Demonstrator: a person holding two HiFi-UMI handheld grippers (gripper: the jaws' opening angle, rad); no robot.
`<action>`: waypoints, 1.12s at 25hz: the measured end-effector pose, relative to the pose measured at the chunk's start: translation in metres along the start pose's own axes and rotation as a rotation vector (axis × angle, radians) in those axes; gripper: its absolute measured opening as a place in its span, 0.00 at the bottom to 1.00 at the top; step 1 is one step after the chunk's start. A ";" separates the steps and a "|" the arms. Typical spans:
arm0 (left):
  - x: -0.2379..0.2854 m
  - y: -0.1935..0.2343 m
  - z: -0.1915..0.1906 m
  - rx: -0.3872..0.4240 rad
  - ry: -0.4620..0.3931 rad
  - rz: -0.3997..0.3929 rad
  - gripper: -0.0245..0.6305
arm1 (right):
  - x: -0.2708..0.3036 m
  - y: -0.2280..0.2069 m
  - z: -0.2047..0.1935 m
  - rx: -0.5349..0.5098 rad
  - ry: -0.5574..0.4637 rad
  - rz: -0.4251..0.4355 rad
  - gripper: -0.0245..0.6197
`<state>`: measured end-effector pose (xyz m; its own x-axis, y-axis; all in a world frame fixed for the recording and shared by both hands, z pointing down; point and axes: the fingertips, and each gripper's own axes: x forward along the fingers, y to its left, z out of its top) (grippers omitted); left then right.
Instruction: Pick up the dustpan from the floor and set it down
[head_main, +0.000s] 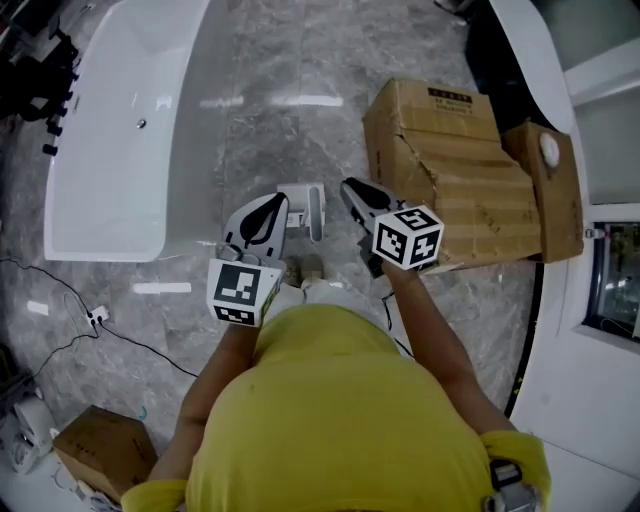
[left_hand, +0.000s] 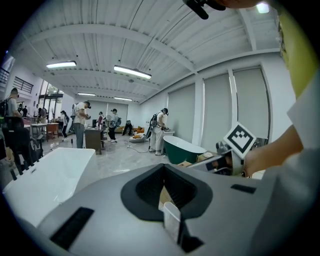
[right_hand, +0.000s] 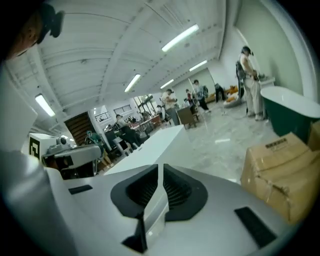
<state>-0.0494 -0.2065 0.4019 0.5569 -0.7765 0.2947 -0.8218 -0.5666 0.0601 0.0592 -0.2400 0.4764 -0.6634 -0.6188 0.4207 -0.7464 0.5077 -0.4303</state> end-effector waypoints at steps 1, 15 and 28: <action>0.002 -0.001 0.005 0.007 -0.010 0.001 0.04 | -0.006 0.005 0.019 -0.047 -0.049 -0.021 0.09; -0.024 0.019 0.153 0.143 -0.259 0.185 0.04 | -0.116 0.085 0.198 -0.566 -0.594 -0.314 0.05; -0.041 0.013 0.163 0.161 -0.266 0.206 0.04 | -0.121 0.095 0.192 -0.522 -0.596 -0.300 0.05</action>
<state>-0.0633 -0.2265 0.2354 0.4108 -0.9113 0.0259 -0.9023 -0.4105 -0.1319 0.0791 -0.2318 0.2314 -0.4043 -0.9095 -0.0964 -0.9120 0.3929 0.1178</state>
